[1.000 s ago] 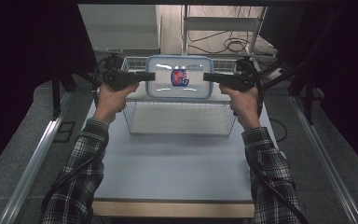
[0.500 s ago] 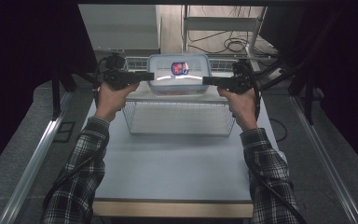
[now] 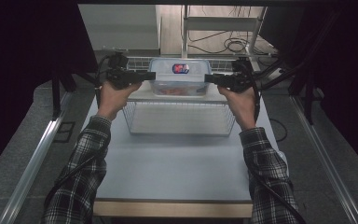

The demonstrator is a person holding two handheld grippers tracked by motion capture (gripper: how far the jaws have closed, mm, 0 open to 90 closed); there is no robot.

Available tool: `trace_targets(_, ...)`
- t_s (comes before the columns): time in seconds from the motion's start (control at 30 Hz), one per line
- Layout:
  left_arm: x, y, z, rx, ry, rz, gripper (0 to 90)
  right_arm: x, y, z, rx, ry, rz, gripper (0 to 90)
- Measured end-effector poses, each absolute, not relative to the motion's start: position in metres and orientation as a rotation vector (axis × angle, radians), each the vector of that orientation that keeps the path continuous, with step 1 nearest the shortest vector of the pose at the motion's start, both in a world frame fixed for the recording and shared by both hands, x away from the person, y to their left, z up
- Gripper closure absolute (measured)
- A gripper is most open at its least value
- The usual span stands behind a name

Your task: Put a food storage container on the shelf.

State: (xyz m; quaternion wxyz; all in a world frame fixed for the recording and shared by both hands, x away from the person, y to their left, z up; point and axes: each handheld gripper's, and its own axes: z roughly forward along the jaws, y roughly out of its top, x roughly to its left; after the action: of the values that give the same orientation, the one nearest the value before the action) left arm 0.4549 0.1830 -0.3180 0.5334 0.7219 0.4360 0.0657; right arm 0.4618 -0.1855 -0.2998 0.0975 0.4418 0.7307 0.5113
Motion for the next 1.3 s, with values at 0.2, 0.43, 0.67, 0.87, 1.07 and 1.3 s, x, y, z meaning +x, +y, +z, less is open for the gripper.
trace_targets(0.2, 0.451, 0.181, -0.317, 1.726, 1.038, 0.183, 49.6, 0.460, -0.184, -0.299, 1.292, 2.159, 1.505, 55.4)
trace_targets(0.43, 0.437, 0.176, -0.313, 1.759, 0.999, 0.241, 39.3, 0.450, -0.186, -0.298, 1.245, 2.158, 1.542, 45.8)
trace_targets(0.67, 0.417, 0.173, -0.316, 1.789, 0.945, 0.294, 25.1, 0.438, -0.190, -0.303, 1.184, 2.185, 1.545, 36.3)
trace_targets(0.87, 0.399, 0.170, -0.327, 1.837, 0.910, 0.292, 15.7, 0.426, -0.194, -0.312, 1.125, 2.205, 1.539, 28.7)
trace_targets(1.07, 0.387, 0.170, -0.341, 1.859, 0.879, 0.277, 8.4, 0.415, -0.193, -0.320, 1.065, 2.226, 1.494, 21.2)
trace_targets(1.3, 0.374, 0.168, -0.355, 1.903, 0.852, 0.348, 1.8, 0.402, -0.192, -0.328, 1.008, 2.241, 1.481, 14.7)
